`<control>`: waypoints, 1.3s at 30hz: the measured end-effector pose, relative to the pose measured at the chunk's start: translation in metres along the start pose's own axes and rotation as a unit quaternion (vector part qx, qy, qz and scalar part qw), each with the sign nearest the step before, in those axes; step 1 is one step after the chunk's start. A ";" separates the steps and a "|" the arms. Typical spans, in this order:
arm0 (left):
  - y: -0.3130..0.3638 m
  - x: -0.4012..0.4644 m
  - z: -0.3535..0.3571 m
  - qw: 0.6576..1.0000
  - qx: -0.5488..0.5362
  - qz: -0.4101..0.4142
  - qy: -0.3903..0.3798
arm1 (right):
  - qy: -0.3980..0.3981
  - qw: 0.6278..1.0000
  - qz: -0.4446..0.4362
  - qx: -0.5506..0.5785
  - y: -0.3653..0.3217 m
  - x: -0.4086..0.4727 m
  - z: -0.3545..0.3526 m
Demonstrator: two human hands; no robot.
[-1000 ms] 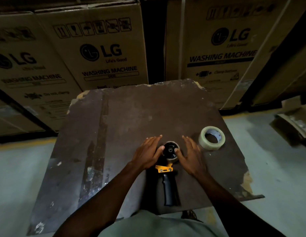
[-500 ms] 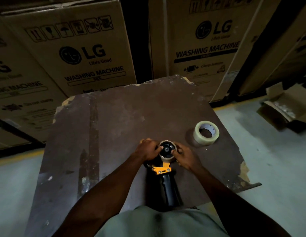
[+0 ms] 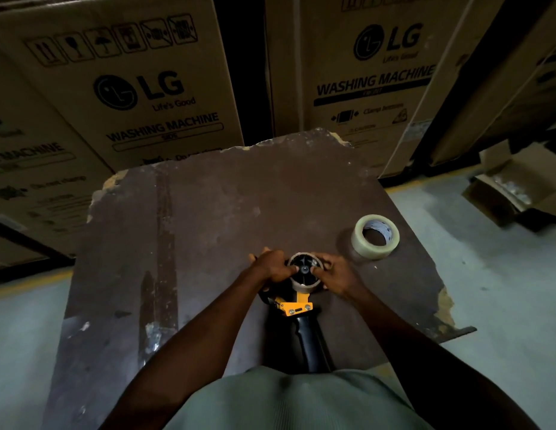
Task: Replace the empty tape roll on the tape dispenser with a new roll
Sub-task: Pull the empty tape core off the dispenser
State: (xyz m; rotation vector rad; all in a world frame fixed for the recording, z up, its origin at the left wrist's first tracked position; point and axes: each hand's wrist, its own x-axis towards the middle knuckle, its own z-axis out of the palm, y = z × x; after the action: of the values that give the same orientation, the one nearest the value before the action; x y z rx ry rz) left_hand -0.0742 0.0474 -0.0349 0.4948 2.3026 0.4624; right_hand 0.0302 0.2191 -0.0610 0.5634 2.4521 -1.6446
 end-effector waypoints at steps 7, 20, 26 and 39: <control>-0.009 0.013 0.009 0.999 -0.002 -0.029 0.025 | 0.005 1.000 -0.014 -0.003 -0.008 -0.002 0.000; -0.005 -0.007 0.000 0.998 -0.047 0.013 0.050 | 0.014 0.999 0.003 0.049 -0.014 -0.007 0.000; -0.012 -0.022 -0.007 0.994 -0.077 0.075 0.019 | -0.028 0.995 0.011 0.090 0.000 -0.012 -0.009; -0.040 -0.004 0.011 0.994 -0.047 0.094 0.018 | -0.121 0.988 -0.043 0.080 -0.003 -0.018 -0.008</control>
State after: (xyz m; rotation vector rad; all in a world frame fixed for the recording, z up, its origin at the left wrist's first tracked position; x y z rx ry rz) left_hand -0.0720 0.0125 -0.0585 0.6642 2.2656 0.6738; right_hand 0.0460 0.2216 -0.0495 0.2588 2.2145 -1.8348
